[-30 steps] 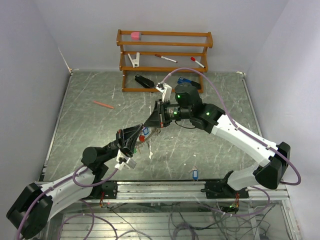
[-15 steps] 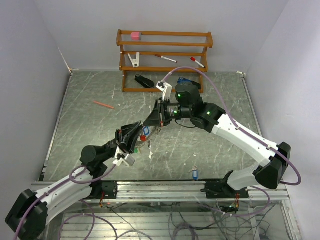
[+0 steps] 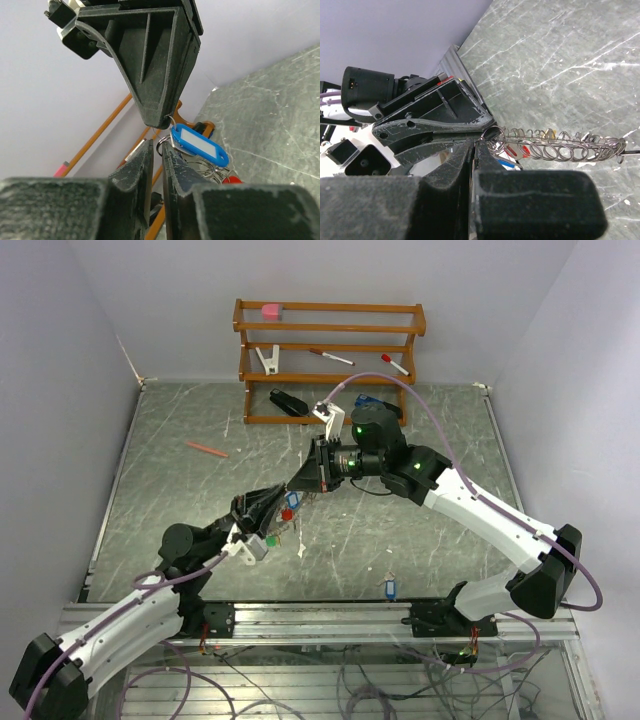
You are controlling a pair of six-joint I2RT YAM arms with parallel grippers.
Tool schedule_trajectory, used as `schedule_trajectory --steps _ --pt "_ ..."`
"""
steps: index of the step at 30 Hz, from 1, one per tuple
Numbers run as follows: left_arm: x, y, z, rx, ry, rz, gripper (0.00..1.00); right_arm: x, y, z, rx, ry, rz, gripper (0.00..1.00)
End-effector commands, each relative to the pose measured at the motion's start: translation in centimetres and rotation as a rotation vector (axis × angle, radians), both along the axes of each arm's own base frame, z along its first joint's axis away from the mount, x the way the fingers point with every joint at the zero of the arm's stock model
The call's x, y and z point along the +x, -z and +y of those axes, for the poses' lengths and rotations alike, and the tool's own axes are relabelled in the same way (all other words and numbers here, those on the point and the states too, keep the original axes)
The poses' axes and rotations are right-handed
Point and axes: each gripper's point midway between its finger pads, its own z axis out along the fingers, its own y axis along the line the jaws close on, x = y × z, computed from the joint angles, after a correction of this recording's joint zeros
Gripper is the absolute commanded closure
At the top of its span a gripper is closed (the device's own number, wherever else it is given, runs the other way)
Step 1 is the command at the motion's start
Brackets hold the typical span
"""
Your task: Put the keys on the keyring
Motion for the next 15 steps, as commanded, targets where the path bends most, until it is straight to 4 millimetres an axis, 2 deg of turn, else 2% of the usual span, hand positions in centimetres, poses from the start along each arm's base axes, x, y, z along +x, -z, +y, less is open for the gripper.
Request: schedule_trajectory --steps 1,11,13,15 --pt "-0.2 0.1 -0.6 0.018 0.038 0.079 0.79 -0.2 -3.4 0.1 0.082 -0.017 -0.056 1.0" --pt "0.5 0.6 -0.5 0.032 0.008 0.103 0.85 -0.2 -3.5 -0.1 0.078 -0.011 -0.059 1.0" --pt "0.8 0.5 -0.3 0.048 -0.016 0.081 0.93 -0.3 -3.6 -0.2 0.079 -0.01 -0.057 1.0" --pt "1.1 0.4 0.0 0.052 -0.044 0.066 0.93 -0.3 -3.7 -0.3 0.081 -0.008 -0.057 1.0"
